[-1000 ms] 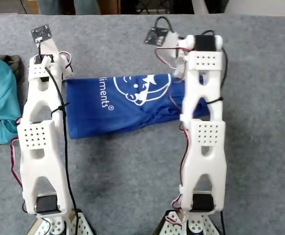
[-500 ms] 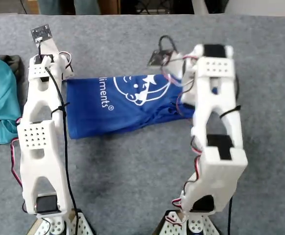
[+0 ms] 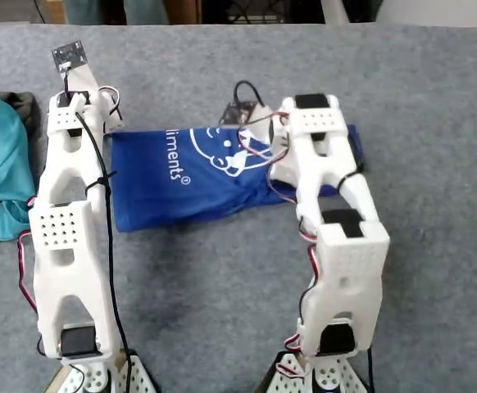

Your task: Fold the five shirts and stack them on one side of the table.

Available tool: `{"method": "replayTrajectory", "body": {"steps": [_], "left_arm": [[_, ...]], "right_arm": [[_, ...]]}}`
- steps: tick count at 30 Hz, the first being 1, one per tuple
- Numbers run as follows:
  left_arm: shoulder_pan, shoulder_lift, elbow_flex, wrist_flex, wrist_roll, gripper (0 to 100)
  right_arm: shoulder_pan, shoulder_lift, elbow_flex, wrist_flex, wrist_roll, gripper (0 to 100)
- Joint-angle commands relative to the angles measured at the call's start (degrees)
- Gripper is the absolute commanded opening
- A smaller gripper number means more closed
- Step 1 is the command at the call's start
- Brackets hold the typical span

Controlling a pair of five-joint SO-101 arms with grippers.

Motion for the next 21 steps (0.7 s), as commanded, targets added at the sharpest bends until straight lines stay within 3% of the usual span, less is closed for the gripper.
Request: {"method": "replayTrajectory", "body": {"steps": [1,9,18,21], "left_arm": [[-0.31,-0.70,-3.12,-0.88,0.62,3],[-0.31,-0.70,-3.12,-0.88,0.62,3],[-0.31,-0.70,-3.12,-0.97,0.62,3],[-0.31,-0.70,-3.12,-0.88,0.62,3]], "right_arm": [[-0.70,2.42,-10.77,-0.97,-0.97,1.5],[-0.26,10.77,-24.57,-0.70,2.90,1.5],[3.96,10.77,-48.57,20.04,2.81,1.5],[6.77,9.54,-52.09,21.01,0.26,1.5]]}}
